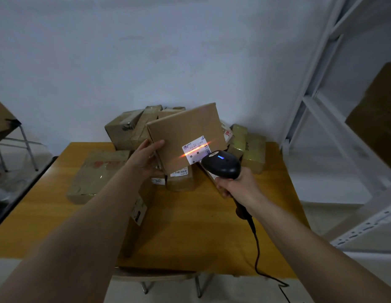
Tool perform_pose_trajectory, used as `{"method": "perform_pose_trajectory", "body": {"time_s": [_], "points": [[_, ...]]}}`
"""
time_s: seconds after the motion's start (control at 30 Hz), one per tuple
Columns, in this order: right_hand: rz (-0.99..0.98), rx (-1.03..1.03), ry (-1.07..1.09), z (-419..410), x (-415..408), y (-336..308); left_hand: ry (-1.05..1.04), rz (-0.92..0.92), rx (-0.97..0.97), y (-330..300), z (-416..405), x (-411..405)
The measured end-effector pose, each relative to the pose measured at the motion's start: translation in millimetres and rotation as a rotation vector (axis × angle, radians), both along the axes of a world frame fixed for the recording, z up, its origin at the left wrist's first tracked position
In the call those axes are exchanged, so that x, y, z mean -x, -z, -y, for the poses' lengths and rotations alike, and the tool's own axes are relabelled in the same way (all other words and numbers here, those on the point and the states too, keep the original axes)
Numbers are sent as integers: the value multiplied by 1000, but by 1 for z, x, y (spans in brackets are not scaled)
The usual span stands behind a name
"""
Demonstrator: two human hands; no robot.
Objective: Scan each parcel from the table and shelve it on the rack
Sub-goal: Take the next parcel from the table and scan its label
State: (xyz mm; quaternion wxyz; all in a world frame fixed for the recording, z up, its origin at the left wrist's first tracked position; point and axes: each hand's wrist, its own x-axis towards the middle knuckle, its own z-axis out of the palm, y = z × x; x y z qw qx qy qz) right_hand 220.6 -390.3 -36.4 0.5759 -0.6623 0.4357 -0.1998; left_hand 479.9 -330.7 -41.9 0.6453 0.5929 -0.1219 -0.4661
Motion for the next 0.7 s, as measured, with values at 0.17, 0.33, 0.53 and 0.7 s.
{"method": "perform_pose_trajectory", "body": {"time_s": [0.17,0.33,0.53,0.7], "points": [[1,5,-10,0,1,-2,8,-3,6,0,-2,0],[2,-23,-3,-4,1,-3,33,-16,-12,2,-7,3],[55,-96,60,-13,-2,-7,123,-44,-81,12,-18,12],[138,-186,243,-30,5,-7,149,11,-112,27,-11,30]]}}
